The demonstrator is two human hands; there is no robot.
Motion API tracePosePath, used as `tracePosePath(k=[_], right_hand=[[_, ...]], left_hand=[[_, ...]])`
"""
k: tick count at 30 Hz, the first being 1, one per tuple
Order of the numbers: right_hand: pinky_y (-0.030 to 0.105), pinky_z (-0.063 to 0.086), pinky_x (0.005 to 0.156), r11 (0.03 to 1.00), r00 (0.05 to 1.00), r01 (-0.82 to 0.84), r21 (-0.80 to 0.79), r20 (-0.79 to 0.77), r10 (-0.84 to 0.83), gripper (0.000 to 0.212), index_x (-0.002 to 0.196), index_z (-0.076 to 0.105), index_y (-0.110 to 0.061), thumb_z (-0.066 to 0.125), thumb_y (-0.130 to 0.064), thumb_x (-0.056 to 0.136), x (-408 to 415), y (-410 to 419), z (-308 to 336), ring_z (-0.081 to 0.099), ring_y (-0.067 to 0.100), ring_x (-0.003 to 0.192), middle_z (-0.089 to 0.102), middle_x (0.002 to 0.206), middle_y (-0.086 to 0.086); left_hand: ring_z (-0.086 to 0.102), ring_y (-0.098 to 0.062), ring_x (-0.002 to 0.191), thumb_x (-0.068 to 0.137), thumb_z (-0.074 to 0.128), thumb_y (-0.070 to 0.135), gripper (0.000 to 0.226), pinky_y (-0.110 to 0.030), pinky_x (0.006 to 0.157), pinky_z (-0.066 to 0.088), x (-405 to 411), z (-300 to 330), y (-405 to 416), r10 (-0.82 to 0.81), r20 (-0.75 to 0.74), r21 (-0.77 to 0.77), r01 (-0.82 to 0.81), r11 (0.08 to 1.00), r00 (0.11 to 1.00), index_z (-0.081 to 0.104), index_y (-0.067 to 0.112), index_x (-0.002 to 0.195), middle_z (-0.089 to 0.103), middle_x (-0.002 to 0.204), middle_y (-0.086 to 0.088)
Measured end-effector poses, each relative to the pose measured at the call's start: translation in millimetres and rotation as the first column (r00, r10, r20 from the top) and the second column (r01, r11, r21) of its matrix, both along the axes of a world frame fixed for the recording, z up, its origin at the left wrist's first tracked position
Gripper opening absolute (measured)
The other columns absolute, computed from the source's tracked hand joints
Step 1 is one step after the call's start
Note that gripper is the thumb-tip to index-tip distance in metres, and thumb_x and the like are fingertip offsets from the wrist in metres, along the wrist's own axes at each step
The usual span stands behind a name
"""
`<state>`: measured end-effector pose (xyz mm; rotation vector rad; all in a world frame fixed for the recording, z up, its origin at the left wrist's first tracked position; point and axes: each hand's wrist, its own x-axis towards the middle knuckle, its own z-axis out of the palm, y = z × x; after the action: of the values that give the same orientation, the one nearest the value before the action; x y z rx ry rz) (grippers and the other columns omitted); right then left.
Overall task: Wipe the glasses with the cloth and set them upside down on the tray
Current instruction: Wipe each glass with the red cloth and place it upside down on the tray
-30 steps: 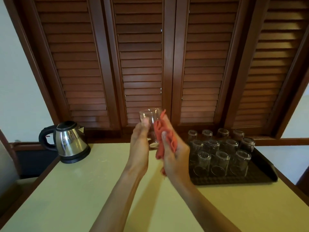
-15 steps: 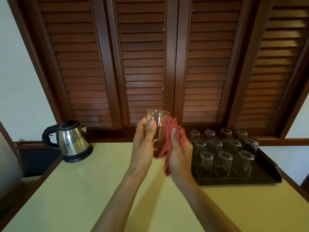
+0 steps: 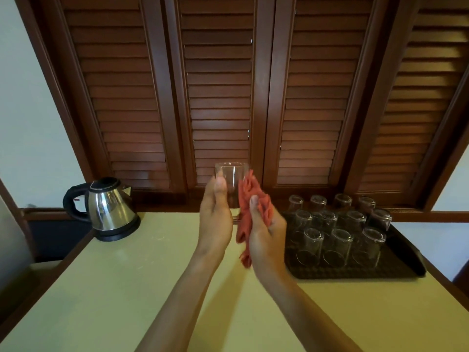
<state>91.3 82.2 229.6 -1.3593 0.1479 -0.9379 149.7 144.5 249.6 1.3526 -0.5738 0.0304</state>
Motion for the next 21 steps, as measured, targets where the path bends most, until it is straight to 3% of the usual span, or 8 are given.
tracePosePath(k=[3, 6, 8, 10, 13, 15, 17, 21], right_hand=[[0.029, 0.058, 0.082, 0.972, 0.996, -0.051, 0.23, -0.062, 0.067, 0.029, 0.108, 0.069, -0.019, 0.049, -0.038, 0.099, 3.4, -3.0, 0.2, 0.074, 0.015, 0.09, 0.078, 0.093, -0.001], [0.039, 0.055, 0.096, 0.969, 0.998, -0.047, 0.241, -0.026, 0.055, 0.032, 0.115, 0.067, -0.018, 0.051, -0.039, 0.097, 8.9, -17.5, 24.2, 0.073, 0.019, 0.103, 0.077, 0.106, 0.005], [0.037, 0.057, 0.091, 0.986, 1.0, -0.026, 0.165, -0.011, 0.028, 0.029, 0.109, 0.068, -0.021, 0.052, -0.041, 0.096, 7.3, -7.8, 14.5, 0.073, 0.018, 0.097, 0.077, 0.099, 0.001], [0.038, 0.057, 0.082, 0.994, 0.998, -0.01, 0.109, -0.054, 0.016, 0.03, 0.1, 0.07, -0.022, 0.052, -0.045, 0.091, -0.1, 9.3, -1.7, 0.072, 0.016, 0.086, 0.076, 0.087, -0.002], [0.026, 0.058, 0.075, 0.987, 0.999, -0.031, 0.16, -0.03, 0.036, 0.027, 0.102, 0.069, -0.02, 0.05, -0.039, 0.096, 3.0, 4.7, 2.3, 0.074, 0.012, 0.085, 0.078, 0.087, -0.004], [0.022, 0.059, 0.076, 0.976, 0.999, -0.035, 0.216, 0.009, 0.034, 0.024, 0.106, 0.066, -0.021, 0.048, -0.035, 0.1, 7.7, -9.6, 22.4, 0.075, 0.009, 0.086, 0.078, 0.088, -0.007], [0.02, 0.057, 0.076, 0.99, 1.0, -0.012, 0.14, 0.022, 0.009, 0.027, 0.104, 0.066, -0.022, 0.048, -0.04, 0.096, 9.1, -10.0, 23.4, 0.074, 0.007, 0.083, 0.077, 0.083, -0.009], [0.022, 0.056, 0.067, 0.997, 0.998, -0.034, 0.066, -0.056, 0.038, 0.034, 0.097, 0.068, -0.019, 0.05, -0.047, 0.089, -6.6, 21.3, -10.9, 0.07, 0.011, 0.074, 0.073, 0.077, -0.004]], left_hand=[[0.066, 0.002, 0.112, 0.106, 0.025, 0.053, 0.049, -0.016, 0.088, 0.058, 0.9, -2.1, -0.2, -0.039, 0.008, 0.069, 0.039, 0.997, 0.999, 0.038, 0.037, 0.149, 0.063, 0.13, 0.004], [0.055, -0.002, 0.124, 0.096, 0.045, 0.073, 0.067, -0.012, 0.089, 0.055, -4.2, -5.3, -1.4, -0.078, -0.018, 0.146, 0.079, 0.986, 0.997, 0.033, 0.038, 0.152, 0.049, 0.142, 0.002], [0.052, -0.006, 0.122, 0.079, 0.062, 0.074, 0.08, -0.028, 0.101, 0.055, 1.1, -1.3, -0.8, 0.01, 0.011, 0.124, -0.011, 0.992, 1.0, 0.045, 0.036, 0.148, 0.044, 0.132, 0.006], [0.058, -0.01, 0.117, 0.082, 0.065, 0.072, 0.068, -0.041, 0.103, 0.057, 7.8, 7.3, 0.6, 0.086, -0.007, 0.028, -0.086, 0.996, 0.996, 0.054, 0.039, 0.14, 0.048, 0.124, 0.011], [0.067, -0.003, 0.116, 0.092, 0.053, 0.062, 0.066, -0.029, 0.099, 0.059, 1.6, 6.0, 0.3, -0.011, -0.039, -0.062, 0.008, 0.998, 0.999, 0.048, 0.037, 0.152, 0.064, 0.129, 0.014], [0.065, 0.01, 0.109, 0.101, 0.037, 0.056, 0.048, -0.012, 0.086, 0.057, -7.3, -3.2, -2.0, -0.037, -0.058, 0.008, 0.037, 0.999, 0.998, 0.056, 0.038, 0.141, 0.069, 0.124, 0.011], [0.066, 0.003, 0.107, 0.11, 0.026, 0.054, 0.043, -0.011, 0.076, 0.053, -6.8, -4.8, -3.6, -0.037, -0.104, 0.024, 0.04, 0.999, 0.994, 0.061, 0.038, 0.128, 0.069, 0.12, 0.006], [0.062, -0.007, 0.108, 0.089, 0.052, 0.077, 0.057, -0.023, 0.085, 0.055, 9.0, 16.3, 3.9, 0.016, -0.006, 0.036, -0.016, 0.999, 1.0, 0.051, 0.034, 0.127, 0.058, 0.123, 0.003]])
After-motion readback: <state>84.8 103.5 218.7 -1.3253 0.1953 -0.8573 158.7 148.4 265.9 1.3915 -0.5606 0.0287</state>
